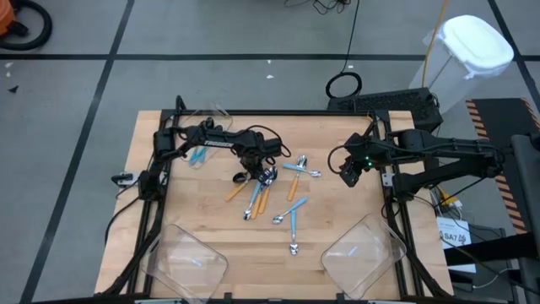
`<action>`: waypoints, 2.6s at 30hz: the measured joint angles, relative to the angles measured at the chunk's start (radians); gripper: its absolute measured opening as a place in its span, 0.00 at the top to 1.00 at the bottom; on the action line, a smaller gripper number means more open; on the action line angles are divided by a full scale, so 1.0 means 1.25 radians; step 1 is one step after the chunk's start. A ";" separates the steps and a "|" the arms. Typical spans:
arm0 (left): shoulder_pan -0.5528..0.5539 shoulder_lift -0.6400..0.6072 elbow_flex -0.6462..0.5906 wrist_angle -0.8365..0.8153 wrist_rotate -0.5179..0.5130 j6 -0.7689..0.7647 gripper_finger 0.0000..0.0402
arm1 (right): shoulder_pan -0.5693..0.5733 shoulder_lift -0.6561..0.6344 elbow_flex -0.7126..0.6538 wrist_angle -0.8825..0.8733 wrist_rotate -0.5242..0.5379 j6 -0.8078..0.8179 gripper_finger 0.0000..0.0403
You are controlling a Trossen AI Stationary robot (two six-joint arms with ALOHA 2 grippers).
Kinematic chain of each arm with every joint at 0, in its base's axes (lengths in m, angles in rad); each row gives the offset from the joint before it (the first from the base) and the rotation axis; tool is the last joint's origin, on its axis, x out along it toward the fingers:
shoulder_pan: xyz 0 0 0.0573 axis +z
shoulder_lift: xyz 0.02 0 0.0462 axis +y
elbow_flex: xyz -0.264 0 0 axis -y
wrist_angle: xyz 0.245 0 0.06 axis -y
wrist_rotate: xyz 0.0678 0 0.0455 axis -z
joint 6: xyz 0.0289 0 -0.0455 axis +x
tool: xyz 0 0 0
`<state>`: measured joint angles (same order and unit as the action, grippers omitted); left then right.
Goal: Sort silverware by color (type)
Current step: Put the blue spoon into the top left transparent bin
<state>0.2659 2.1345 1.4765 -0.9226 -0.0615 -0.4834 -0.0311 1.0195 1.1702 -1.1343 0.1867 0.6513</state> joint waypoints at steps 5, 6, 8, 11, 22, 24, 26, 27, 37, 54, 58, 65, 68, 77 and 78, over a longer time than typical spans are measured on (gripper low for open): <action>0.000 -0.005 0.007 -0.009 -0.012 -0.005 0.99 | 0.000 0.000 0.000 0.000 0.000 -0.001 0.58; -0.001 -0.005 0.013 -0.015 -0.015 -0.001 0.99 | 0.000 0.000 0.000 0.000 0.000 -0.002 0.58; -0.006 -0.004 0.032 -0.034 -0.028 0.003 0.99 | 0.000 0.000 0.000 0.000 0.001 -0.006 0.58; -0.006 0.003 0.072 -0.052 -0.050 0.021 0.99 | 0.000 0.000 0.000 0.000 0.015 -0.006 0.58; -0.003 0.000 0.224 -0.106 -0.081 0.067 0.99 | 0.000 0.000 0.000 0.007 0.022 0.014 0.58; -0.003 0.000 0.258 -0.122 -0.083 0.079 0.99 | 0.000 0.000 0.000 0.007 0.022 0.014 0.58; -0.006 -0.001 0.296 -0.123 -0.083 0.088 0.99 | 0.000 0.000 0.000 0.007 0.022 0.011 0.58; -0.008 -0.002 0.313 -0.122 -0.083 0.092 0.99 | 0.000 0.000 0.000 0.007 0.022 0.007 0.58; -0.026 -0.002 0.470 -0.148 -0.085 0.187 0.99 | 0.000 0.000 0.000 0.006 0.060 -0.045 0.58; -0.085 -0.003 0.625 -0.257 -0.077 0.351 0.99 | -0.001 0.000 0.000 0.060 0.081 -0.320 0.58; -0.112 -0.005 0.647 -0.261 -0.052 0.344 0.99 | -0.001 -0.001 0.000 0.082 0.078 -0.385 0.58; -0.179 -0.004 0.676 -0.266 -0.022 0.360 0.99 | -0.001 -0.030 0.000 0.111 0.008 -0.446 0.58; -0.203 -0.004 0.682 -0.265 -0.017 0.339 0.99 | 0.000 -0.055 0.000 0.112 -0.004 -0.444 0.58; -0.226 -0.004 0.683 -0.231 -0.017 0.317 0.99 | 0.000 -0.135 0.000 0.121 -0.017 -0.443 0.57; -0.225 -0.004 0.683 -0.227 -0.018 0.317 0.99 | 0.000 -0.142 0.000 0.124 -0.025 -0.449 0.57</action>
<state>-0.0158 2.1300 2.3298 -1.2063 -0.0837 -0.0875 -0.0314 0.8424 1.1706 -0.9793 0.1551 0.0903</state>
